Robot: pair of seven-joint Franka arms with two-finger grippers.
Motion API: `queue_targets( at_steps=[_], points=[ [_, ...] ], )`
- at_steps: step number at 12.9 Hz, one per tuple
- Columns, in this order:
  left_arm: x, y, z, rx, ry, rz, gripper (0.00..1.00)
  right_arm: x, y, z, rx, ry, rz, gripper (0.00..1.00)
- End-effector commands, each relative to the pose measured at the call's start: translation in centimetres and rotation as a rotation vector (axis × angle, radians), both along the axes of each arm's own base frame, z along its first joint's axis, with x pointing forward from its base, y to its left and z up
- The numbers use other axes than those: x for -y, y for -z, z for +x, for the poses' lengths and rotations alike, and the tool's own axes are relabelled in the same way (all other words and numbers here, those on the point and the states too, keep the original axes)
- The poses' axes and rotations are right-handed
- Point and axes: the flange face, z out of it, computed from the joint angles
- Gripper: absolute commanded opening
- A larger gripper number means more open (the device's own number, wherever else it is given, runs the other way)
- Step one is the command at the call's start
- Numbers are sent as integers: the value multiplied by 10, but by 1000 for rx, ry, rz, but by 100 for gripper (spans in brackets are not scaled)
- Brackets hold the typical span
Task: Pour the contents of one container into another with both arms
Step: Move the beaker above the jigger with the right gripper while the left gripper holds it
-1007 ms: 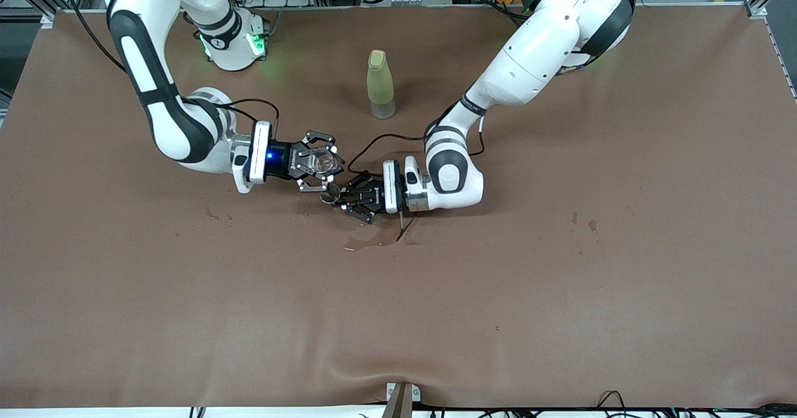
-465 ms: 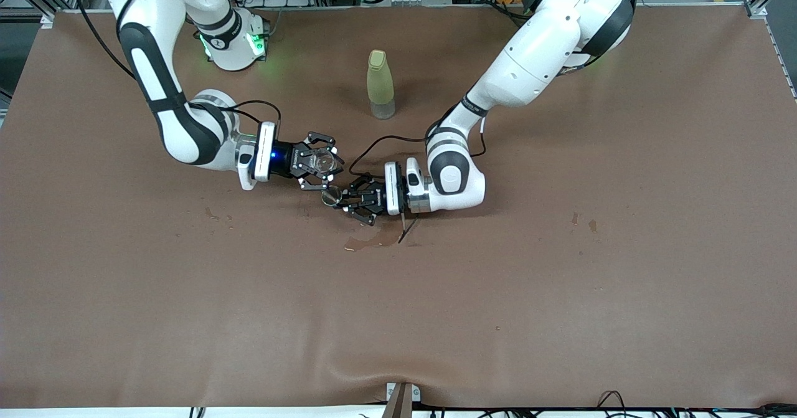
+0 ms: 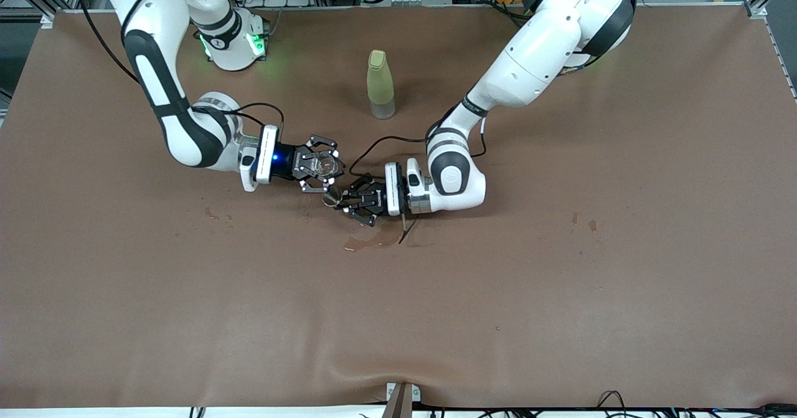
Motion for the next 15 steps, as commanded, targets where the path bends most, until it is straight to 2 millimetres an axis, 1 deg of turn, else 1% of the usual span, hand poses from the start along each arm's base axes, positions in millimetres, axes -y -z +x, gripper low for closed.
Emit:
queue_targets(
  at_steps=[1,6,11,15],
  points=[
    [3,-6,2,2,-25,-15,0,-15,0,-6,-6,23,30,0],
    [2,-5,2,-4,-33,-21,0,-20,-1,-7,-25,31,45,0],
    [2,-5,2,-5,-33,-23,0,-23,-5,-8,-192,26,80,0],
    [2,-5,2,-3,-31,-24,0,-23,-10,-7,-263,25,96,0]
  ],
)
